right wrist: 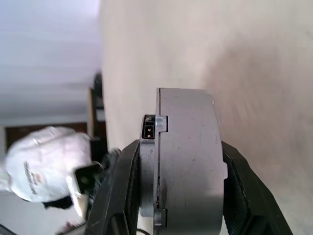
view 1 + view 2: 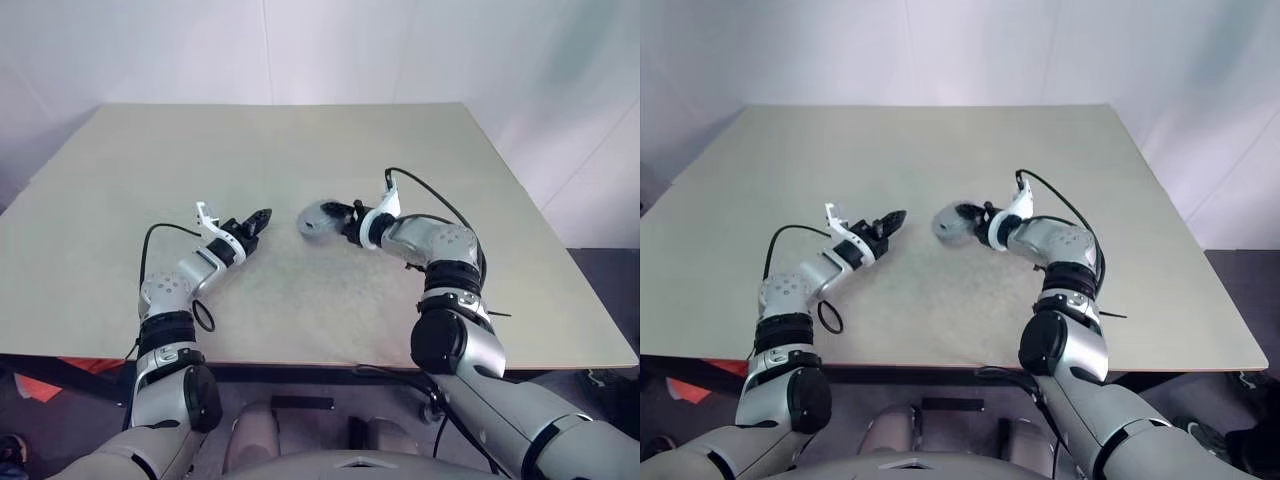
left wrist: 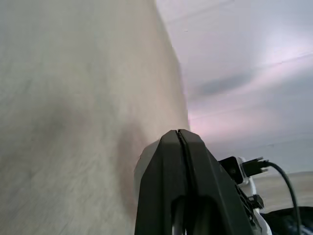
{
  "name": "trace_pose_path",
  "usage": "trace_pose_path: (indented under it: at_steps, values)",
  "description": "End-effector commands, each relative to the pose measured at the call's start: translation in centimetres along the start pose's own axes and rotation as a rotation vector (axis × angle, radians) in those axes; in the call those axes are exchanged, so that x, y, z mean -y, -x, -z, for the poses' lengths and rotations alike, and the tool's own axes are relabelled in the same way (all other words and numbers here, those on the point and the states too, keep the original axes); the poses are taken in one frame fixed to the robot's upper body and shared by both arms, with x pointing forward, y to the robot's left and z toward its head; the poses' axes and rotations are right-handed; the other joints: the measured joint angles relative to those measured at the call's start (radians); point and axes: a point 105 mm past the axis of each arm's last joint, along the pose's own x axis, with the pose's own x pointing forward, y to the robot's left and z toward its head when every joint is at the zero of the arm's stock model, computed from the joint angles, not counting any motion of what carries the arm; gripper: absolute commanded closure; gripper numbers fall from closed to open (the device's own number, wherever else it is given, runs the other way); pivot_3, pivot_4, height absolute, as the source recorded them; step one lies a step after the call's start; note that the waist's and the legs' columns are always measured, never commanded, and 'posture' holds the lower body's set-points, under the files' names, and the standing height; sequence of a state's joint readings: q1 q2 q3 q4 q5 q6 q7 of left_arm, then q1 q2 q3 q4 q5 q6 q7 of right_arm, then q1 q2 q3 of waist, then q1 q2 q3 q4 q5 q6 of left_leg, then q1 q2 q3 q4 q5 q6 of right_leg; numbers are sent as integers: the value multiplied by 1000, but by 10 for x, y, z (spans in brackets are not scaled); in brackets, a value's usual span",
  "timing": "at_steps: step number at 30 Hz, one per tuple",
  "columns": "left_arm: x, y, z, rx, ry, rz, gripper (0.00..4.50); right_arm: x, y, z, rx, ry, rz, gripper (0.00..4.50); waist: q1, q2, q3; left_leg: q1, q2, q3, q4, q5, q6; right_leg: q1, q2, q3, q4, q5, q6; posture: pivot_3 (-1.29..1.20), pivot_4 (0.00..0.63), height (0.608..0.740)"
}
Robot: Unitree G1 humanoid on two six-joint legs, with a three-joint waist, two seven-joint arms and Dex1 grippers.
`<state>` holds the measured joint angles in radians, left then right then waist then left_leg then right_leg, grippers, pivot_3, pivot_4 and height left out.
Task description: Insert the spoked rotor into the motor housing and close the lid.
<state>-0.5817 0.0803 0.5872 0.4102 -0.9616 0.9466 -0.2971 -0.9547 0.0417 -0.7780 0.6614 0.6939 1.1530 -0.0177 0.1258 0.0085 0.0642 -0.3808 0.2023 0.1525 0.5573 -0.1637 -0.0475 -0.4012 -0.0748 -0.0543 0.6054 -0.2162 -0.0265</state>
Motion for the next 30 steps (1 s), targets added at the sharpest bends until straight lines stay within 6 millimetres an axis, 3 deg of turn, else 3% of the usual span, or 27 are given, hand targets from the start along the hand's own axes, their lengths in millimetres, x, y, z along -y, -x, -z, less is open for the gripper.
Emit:
trace_pose_path:
  at_steps: [1,4,14,17,24,30]
  values:
    - [22,6,-12,57,-8,120,4315,-43,-3,-17,71,-46,-152,2331,-1,0,0,-3,0,0,3,0,0,-4,1,0,2,0,-1,0,0,740]
    - [27,9,-11,63,19,157,3605,-55,-6,-20,92,-83,-201,2331,-2,0,0,-5,2,0,3,0,0,-5,2,-2,3,-1,-2,0,0,740]
    - [27,8,-5,38,160,186,57,-97,-4,-5,11,-35,-363,2331,-1,0,0,-4,3,0,10,0,0,-2,2,-1,5,-1,-2,0,0,740]
    - [40,8,-1,-2,219,267,57,-104,-1,9,-51,14,-397,2331,-1,0,1,-4,3,-1,11,0,0,-2,2,-1,6,-1,-1,0,0,740]
    - [56,4,8,-57,273,349,57,-98,0,35,-143,83,-394,2331,1,-1,1,-4,3,-1,11,0,0,-1,2,-1,6,-1,-1,0,0,740]
    - [58,-2,16,-86,260,334,57,-92,-1,40,-156,103,-370,2331,1,-1,1,-3,3,-2,14,0,0,-1,2,-1,9,0,-1,0,0,740]
